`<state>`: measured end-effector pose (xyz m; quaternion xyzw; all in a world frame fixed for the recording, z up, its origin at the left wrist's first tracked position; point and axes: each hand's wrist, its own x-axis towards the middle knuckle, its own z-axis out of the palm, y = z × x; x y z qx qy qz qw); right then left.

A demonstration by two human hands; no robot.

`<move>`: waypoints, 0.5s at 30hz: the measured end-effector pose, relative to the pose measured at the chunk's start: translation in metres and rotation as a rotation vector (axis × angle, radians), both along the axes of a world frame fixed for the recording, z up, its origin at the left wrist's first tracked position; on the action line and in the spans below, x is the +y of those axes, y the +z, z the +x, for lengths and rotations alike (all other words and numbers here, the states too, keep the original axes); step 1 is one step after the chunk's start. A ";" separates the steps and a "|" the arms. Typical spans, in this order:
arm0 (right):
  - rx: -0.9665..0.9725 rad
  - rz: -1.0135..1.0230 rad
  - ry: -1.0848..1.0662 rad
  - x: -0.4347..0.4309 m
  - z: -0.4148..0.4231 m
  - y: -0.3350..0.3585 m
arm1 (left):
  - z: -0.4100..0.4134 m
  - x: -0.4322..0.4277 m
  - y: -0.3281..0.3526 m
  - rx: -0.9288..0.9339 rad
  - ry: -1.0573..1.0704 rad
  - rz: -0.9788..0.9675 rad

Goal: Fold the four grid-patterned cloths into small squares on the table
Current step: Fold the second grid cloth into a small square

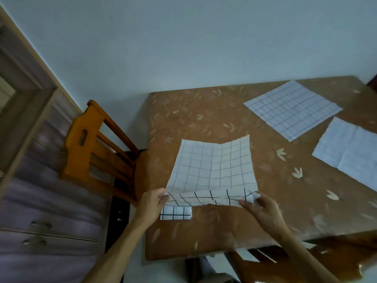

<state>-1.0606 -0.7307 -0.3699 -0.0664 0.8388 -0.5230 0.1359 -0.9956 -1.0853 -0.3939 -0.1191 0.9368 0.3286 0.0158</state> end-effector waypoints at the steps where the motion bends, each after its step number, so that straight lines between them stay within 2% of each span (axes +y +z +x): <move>1: -0.010 0.022 -0.022 0.009 0.008 -0.002 | 0.005 0.009 0.002 0.013 0.008 0.044; 6: -0.030 0.121 -0.142 0.047 0.038 0.004 | 0.029 0.047 0.002 0.075 0.015 0.052; 9: -0.017 0.145 -0.206 0.068 0.048 0.003 | 0.043 0.059 0.004 -0.008 0.046 0.106; 12: -0.010 0.142 -0.235 0.086 0.049 0.001 | 0.052 0.066 0.003 -0.097 0.003 0.072; 15: -0.024 0.119 -0.256 0.099 0.046 0.001 | 0.047 0.071 -0.005 -0.108 0.007 0.127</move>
